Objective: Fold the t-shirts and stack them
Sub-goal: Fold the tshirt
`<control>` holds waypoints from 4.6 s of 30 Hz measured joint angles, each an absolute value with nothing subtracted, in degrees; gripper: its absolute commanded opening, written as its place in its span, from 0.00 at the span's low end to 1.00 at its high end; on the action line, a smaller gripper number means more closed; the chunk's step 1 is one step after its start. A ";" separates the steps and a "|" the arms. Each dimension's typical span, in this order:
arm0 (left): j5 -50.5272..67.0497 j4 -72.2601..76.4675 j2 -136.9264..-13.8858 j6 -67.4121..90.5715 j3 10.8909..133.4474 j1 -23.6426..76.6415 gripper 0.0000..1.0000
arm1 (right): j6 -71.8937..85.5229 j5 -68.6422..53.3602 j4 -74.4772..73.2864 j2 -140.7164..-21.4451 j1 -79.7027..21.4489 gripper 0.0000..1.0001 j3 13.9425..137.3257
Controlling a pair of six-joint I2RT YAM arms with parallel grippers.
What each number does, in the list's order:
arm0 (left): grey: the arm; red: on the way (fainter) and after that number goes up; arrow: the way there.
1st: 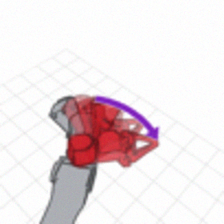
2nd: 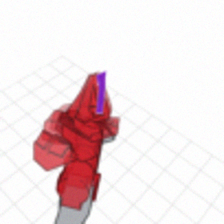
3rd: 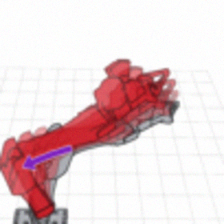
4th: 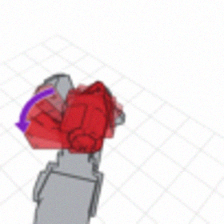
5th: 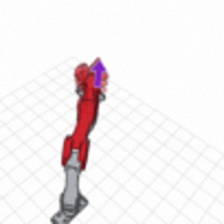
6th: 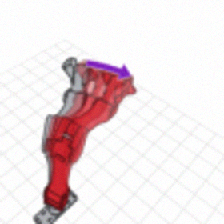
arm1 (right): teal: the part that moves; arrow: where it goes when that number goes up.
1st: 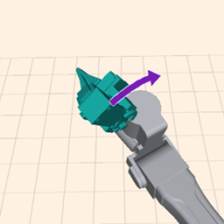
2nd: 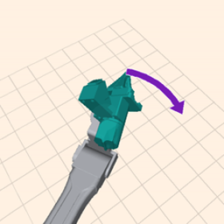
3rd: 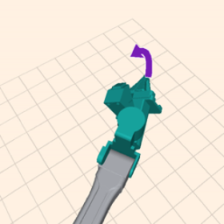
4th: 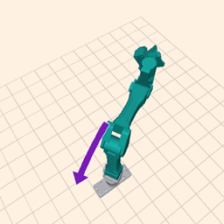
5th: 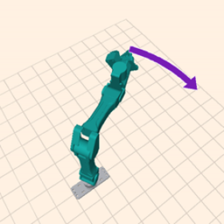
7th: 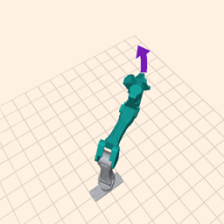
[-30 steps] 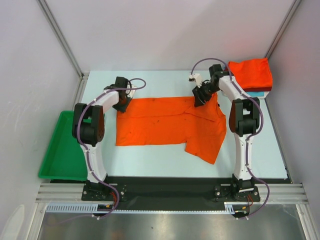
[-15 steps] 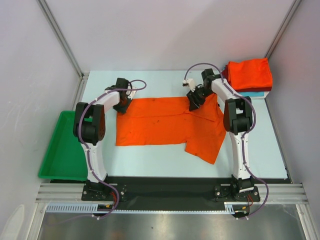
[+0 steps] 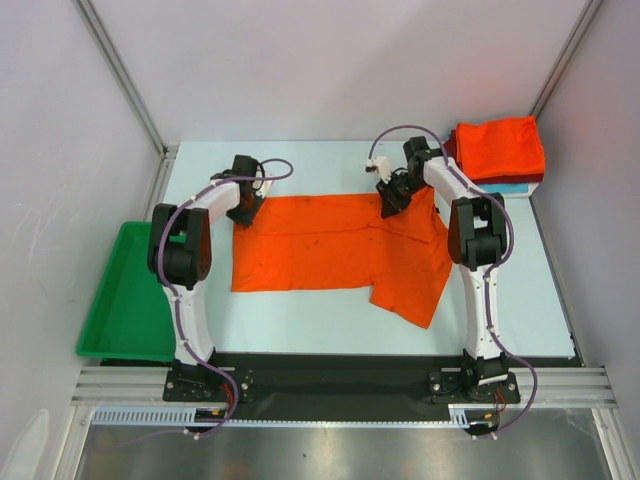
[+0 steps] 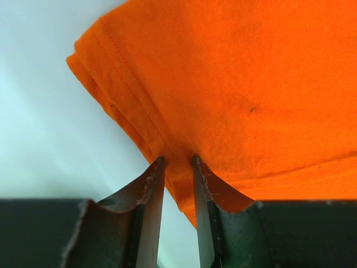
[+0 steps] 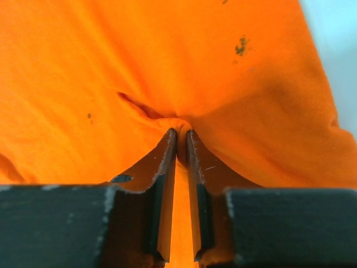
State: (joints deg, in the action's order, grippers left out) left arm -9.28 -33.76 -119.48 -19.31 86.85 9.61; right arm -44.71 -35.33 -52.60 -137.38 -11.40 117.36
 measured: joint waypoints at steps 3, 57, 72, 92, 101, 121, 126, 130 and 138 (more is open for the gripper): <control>-9.28 -33.76 -119.61 -19.29 87.11 9.61 0.32 | -44.88 -34.98 -52.64 -135.81 -11.81 0.13 116.18; -5.52 -36.14 -122.80 -17.96 94.21 8.16 0.32 | -42.26 -24.32 -47.70 -129.62 -13.15 0.27 106.34; -4.03 -35.00 -122.80 -17.52 94.21 7.20 0.32 | -43.55 -20.27 -48.34 -108.42 -16.29 0.27 83.46; -0.49 -45.67 -135.55 -17.34 114.87 6.07 0.43 | -37.78 -14.92 -40.12 -125.64 -5.76 0.28 105.95; -1.23 -47.24 -137.16 -16.95 117.58 5.61 0.43 | -36.58 -12.43 -37.82 -132.03 -4.29 0.28 109.49; -9.52 -47.68 -146.98 -19.57 133.91 5.56 0.48 | -34.06 -8.75 -36.14 -137.29 -4.86 0.28 115.63; -11.92 -45.58 -147.11 -19.55 133.99 5.56 0.48 | -32.56 -8.03 -35.00 -137.27 -5.06 0.29 115.66; -12.71 -44.64 -146.17 -19.38 133.29 6.00 0.48 | -30.68 -8.49 -34.35 -135.72 -4.58 0.29 114.61; -11.60 -44.62 -138.50 -18.09 127.09 7.64 0.44 | -28.67 -10.76 -33.71 -127.52 -1.63 0.29 109.58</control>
State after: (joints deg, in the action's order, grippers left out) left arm -11.60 -44.62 -138.50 -18.09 127.09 7.64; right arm -28.67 -10.76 -33.71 -127.52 -1.63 109.58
